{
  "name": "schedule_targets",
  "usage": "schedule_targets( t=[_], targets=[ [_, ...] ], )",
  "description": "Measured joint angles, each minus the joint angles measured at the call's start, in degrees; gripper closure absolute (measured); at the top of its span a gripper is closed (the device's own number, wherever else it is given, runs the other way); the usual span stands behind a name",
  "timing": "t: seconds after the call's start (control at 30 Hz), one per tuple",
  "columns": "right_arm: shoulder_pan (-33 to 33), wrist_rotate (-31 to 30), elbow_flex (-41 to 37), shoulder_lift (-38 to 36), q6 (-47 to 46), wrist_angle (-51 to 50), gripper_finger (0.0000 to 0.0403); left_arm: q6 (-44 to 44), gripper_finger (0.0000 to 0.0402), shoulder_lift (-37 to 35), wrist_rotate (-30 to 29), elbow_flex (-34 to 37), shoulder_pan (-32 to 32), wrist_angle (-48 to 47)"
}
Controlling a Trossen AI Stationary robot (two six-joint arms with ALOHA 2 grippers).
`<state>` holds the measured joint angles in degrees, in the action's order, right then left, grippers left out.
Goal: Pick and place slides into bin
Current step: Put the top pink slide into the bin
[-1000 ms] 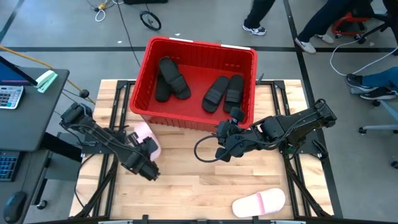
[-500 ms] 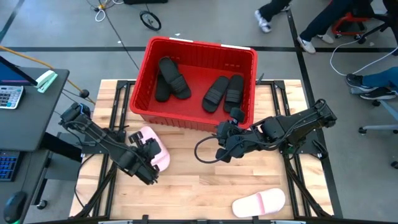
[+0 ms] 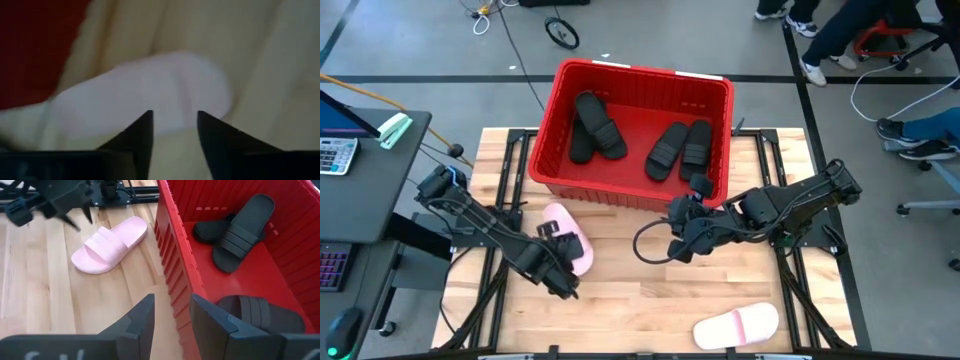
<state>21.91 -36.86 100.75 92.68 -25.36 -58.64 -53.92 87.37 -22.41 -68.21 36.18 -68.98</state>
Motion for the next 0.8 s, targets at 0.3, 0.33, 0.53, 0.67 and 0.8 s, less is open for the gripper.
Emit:
schedule_targets(
  t=[0.3,0.33,0.53,0.67,0.8],
  targets=[
    [0.0,0.1,0.0,0.0,0.0,0.0,0.0275,0.4,0.0168,0.5,-0.2,7.1,-0.5,11.1],
    [0.0,0.1,0.0,0.0,0.0,0.0,0.0275,-0.6,0.0168,1.0,-0.2,8.1,-0.5,11.2],
    [0.0,0.0,0.0,0.0,0.0,0.0,0.0275,-0.7,0.0190,2.9,0.8,10.5,-0.6,8.9],
    [0.0,-0.1,0.0,0.0,0.0,0.0,0.0275,1.1,0.0209,3.0,0.7,8.8,-1.6,4.0],
    [0.0,-0.1,0.0,0.0,0.0,0.0,0.0275,2.3,0.0222,2.9,-1.8,7.3,-2.6,-2.8]
  ],
)
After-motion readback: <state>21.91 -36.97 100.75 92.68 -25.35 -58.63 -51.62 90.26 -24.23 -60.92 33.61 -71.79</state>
